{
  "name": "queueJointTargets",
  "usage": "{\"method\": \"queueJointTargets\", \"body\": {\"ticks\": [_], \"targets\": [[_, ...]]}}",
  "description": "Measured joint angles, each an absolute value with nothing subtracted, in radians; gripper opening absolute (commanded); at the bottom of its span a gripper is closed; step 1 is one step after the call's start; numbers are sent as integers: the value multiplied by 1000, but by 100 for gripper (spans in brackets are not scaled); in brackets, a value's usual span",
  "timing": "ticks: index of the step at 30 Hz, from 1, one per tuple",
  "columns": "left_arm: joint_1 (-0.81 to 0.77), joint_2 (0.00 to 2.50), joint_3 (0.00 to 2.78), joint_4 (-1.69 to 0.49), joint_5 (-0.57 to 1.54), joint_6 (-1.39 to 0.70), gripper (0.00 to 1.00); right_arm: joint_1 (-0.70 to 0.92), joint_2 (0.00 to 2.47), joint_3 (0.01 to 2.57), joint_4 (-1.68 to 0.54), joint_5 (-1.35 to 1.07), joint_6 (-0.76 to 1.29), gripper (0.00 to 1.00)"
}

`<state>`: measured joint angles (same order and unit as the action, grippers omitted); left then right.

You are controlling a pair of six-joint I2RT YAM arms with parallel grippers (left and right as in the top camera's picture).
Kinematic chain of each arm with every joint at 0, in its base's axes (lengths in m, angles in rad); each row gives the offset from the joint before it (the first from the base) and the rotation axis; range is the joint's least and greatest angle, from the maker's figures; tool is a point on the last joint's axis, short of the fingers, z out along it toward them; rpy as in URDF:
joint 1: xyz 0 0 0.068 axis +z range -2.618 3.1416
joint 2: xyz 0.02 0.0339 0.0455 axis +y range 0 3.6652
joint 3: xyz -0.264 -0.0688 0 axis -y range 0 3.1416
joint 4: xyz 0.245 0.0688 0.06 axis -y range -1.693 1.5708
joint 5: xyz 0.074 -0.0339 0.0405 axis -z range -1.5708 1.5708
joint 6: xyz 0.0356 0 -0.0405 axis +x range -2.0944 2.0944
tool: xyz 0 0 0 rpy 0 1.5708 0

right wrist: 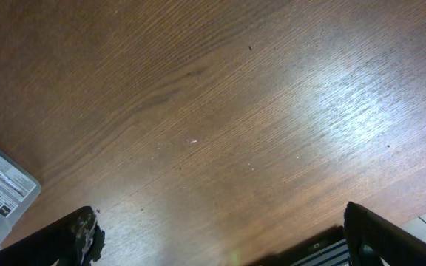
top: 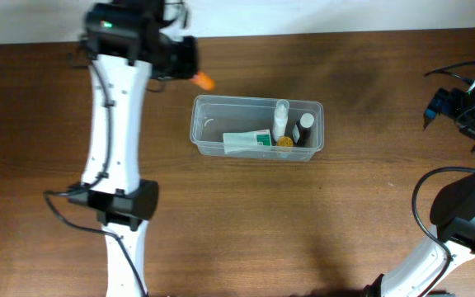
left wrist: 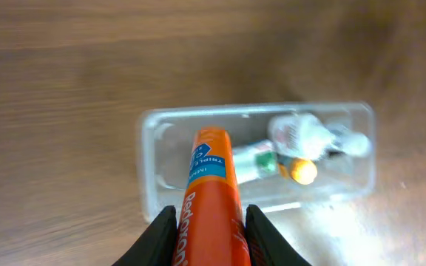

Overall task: Pack container
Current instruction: 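Lift the orange tube and carry it right over the container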

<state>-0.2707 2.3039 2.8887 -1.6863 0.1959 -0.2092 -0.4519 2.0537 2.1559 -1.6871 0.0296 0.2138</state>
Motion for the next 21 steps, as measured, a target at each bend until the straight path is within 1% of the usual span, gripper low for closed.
{"method": "queueJointTargets", "body": {"ticks": [6, 11, 21], "targets": [[-392, 2304, 2889, -1682, 165, -210, 19, -452, 2054, 2156, -1687, 30, 214, 98], [-464, 2304, 2888, -1675, 78, -232, 20, -452, 2054, 2156, -1687, 30, 214, 98], [-531, 2300, 2738, -1525, 17, -258, 20, -452, 2054, 2156, -1687, 30, 214, 98]]}}
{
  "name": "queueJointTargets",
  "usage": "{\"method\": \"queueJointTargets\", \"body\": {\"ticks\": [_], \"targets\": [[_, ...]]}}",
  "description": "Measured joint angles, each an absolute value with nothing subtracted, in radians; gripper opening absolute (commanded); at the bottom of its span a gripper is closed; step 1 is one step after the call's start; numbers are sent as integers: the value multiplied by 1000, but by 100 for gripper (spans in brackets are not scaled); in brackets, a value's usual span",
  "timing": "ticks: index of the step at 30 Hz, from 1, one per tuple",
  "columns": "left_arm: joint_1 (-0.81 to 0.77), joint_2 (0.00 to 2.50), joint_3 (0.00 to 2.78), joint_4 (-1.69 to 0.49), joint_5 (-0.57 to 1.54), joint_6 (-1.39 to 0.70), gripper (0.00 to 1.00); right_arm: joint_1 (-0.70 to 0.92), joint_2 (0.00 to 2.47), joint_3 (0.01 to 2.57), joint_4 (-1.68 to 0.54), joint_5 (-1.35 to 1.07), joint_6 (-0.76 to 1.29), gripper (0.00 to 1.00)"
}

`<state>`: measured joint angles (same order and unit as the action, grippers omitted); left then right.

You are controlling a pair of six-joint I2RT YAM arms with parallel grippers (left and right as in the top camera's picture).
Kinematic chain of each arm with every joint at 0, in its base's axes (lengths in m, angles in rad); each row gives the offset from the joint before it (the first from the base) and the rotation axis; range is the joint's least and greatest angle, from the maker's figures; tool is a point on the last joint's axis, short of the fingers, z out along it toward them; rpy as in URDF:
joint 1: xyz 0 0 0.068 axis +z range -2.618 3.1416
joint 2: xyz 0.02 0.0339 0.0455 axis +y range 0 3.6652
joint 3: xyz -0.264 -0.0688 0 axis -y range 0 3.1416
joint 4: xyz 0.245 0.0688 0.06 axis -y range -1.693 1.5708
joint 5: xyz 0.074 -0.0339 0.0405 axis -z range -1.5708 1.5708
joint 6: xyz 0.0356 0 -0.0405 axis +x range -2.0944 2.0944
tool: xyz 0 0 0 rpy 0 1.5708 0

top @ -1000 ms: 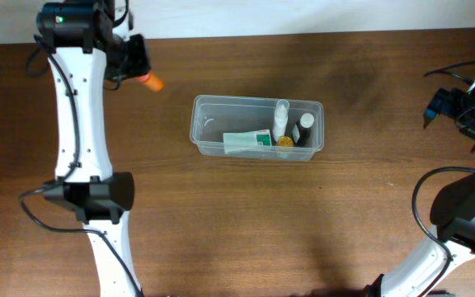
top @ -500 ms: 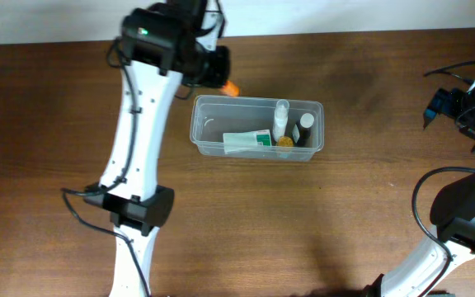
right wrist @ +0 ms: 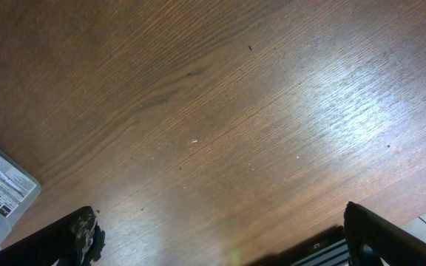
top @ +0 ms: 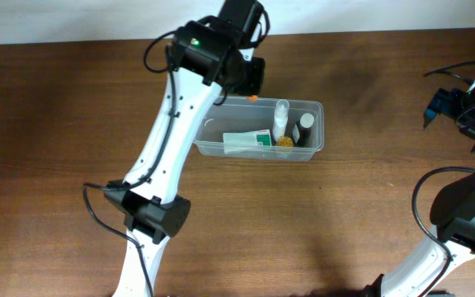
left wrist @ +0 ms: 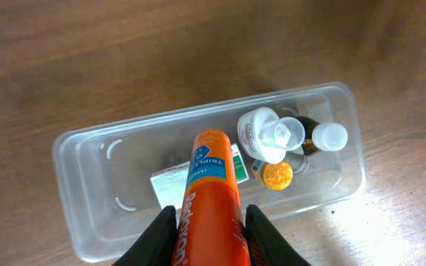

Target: Pack container

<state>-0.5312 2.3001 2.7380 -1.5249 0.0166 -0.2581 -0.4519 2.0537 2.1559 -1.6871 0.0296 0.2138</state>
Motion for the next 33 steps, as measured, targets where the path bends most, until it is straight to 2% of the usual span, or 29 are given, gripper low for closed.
{"method": "queueJointTargets", "body": {"ticks": [33], "targets": [[-549, 2300, 2369, -1290, 11, -312, 20, -452, 2054, 2156, -1687, 30, 213, 98]]}}
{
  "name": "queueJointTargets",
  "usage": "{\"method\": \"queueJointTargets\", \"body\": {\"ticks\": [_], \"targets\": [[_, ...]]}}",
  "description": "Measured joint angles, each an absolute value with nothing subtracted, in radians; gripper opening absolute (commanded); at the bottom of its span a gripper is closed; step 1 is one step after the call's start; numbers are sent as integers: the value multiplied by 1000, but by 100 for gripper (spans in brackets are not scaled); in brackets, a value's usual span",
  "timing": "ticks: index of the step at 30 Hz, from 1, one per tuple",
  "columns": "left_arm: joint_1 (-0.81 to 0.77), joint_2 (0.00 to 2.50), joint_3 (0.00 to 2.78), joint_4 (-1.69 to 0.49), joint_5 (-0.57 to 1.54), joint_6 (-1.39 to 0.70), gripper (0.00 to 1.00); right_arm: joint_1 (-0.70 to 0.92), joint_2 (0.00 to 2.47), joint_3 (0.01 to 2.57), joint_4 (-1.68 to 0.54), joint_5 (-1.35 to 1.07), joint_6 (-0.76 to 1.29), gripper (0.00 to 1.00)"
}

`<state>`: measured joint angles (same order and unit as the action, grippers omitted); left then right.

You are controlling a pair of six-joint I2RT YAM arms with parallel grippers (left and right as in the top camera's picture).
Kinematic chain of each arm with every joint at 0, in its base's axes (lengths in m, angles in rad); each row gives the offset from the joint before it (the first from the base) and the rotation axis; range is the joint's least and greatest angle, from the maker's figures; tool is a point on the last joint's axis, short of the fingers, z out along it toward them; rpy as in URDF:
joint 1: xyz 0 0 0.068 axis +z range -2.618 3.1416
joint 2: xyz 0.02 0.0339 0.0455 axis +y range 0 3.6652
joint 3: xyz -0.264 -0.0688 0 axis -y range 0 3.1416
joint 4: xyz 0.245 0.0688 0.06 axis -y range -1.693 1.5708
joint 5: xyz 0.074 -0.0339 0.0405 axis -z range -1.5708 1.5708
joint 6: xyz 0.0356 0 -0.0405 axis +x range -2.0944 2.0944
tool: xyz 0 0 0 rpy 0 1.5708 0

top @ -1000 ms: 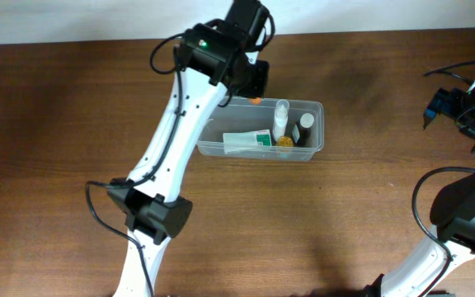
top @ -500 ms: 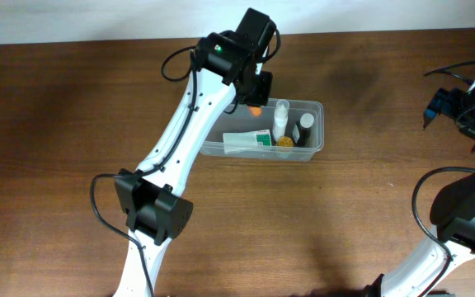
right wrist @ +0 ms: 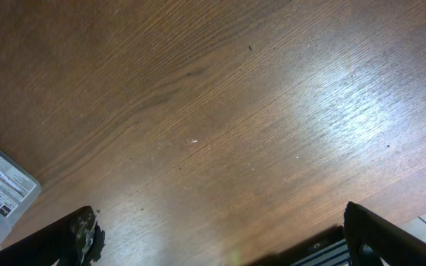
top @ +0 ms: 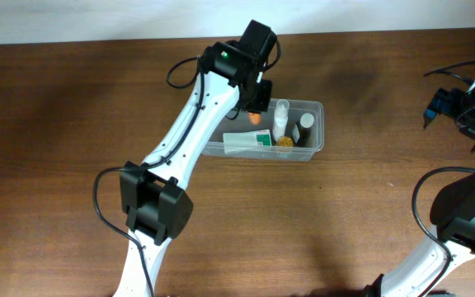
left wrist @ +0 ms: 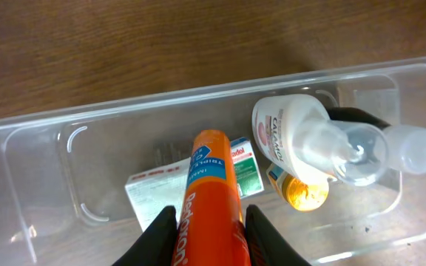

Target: Pack container

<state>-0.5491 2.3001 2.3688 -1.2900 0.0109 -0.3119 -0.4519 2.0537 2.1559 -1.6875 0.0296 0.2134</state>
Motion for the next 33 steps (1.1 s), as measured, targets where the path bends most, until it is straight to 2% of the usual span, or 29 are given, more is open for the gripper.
{"method": "queueJointTargets", "body": {"ticks": [33], "targets": [[-550, 2300, 2260, -1148, 11, -315, 20, -452, 2054, 2156, -1687, 30, 214, 98]]}}
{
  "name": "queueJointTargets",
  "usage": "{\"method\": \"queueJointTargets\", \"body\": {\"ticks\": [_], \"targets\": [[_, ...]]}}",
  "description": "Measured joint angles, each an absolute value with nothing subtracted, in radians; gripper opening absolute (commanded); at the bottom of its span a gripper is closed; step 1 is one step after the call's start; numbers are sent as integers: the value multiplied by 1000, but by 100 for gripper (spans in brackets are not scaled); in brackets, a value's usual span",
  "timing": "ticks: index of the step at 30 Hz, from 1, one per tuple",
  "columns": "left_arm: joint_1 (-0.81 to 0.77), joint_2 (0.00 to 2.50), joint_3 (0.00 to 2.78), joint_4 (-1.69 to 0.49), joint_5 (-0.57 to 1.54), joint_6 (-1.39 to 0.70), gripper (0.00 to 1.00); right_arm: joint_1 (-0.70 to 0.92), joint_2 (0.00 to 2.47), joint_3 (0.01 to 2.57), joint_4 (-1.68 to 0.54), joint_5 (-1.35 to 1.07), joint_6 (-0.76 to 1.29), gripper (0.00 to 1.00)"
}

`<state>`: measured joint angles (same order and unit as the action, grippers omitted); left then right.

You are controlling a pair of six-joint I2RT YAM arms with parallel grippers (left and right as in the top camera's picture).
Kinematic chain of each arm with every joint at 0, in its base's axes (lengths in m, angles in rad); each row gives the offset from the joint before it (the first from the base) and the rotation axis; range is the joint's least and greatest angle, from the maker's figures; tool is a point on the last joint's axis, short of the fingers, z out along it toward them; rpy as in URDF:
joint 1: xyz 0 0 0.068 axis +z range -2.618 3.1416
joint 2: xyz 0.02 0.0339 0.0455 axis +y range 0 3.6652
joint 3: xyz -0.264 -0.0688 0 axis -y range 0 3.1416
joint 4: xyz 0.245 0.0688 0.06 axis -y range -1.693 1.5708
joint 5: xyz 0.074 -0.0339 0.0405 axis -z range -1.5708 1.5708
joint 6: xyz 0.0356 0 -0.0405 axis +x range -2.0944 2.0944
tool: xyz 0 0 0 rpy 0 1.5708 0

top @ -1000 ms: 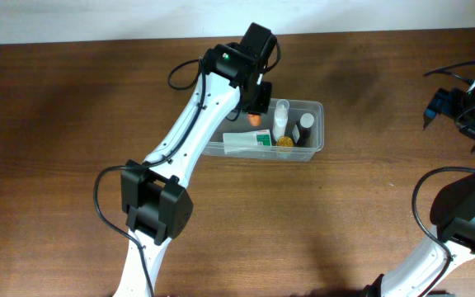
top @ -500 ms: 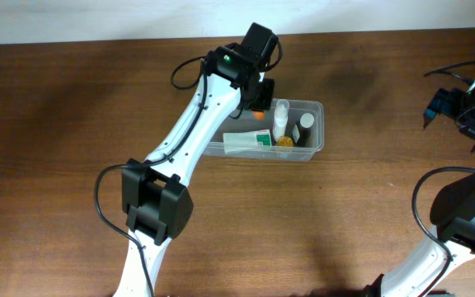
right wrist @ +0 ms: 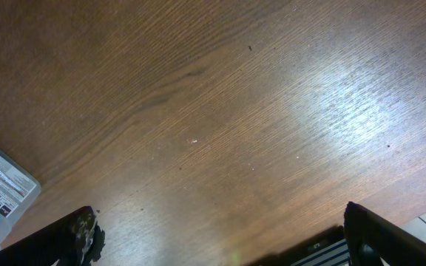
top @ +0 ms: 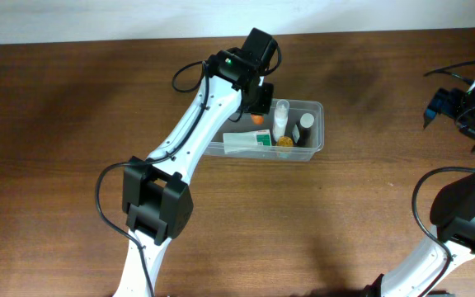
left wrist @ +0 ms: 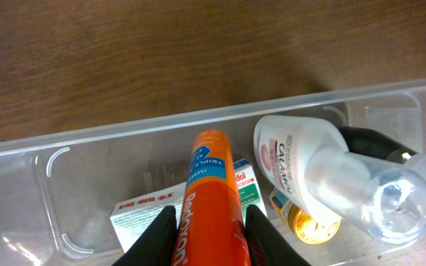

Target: Pack container

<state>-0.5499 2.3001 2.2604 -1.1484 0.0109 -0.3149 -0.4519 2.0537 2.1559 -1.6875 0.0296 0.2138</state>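
Note:
My left gripper (left wrist: 205, 236) is shut on an orange tube (left wrist: 211, 199) and holds it nose-down inside the clear plastic container (top: 213, 147), above a white and green box (left wrist: 143, 214). In the overhead view the tube's orange tip (top: 256, 118) shows under the left gripper (top: 254, 103) at the tub's middle. A white pump bottle (left wrist: 302, 174), a gold-capped jar (left wrist: 305, 222) and a dark bottle (left wrist: 372, 142) fill the right part. My right gripper (right wrist: 220, 244) stands open over bare wood, far right.
The brown wooden table (top: 56, 165) surrounds the tub. A corner of the clear container shows at the left edge of the right wrist view. Cables and the right arm's base (top: 460, 99) sit at the far right edge.
The left gripper has sunk a little lower into the tub with the orange tube; the contents look larger in the wrist view. The right arm has not moved.
The left gripper held the orange tube over bare table left of the tub. Then it was over the tub's back left rim, then above the tub's middle, and now it is lower inside the tub. The right gripper stayed open and still.

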Motion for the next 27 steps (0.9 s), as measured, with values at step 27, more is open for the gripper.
{"method": "queueJointTargets", "body": {"ticks": [27], "targets": [[-556, 2350, 2256, -1134, 11, -318, 29, -452, 2054, 2156, -1687, 30, 214, 98]]}}
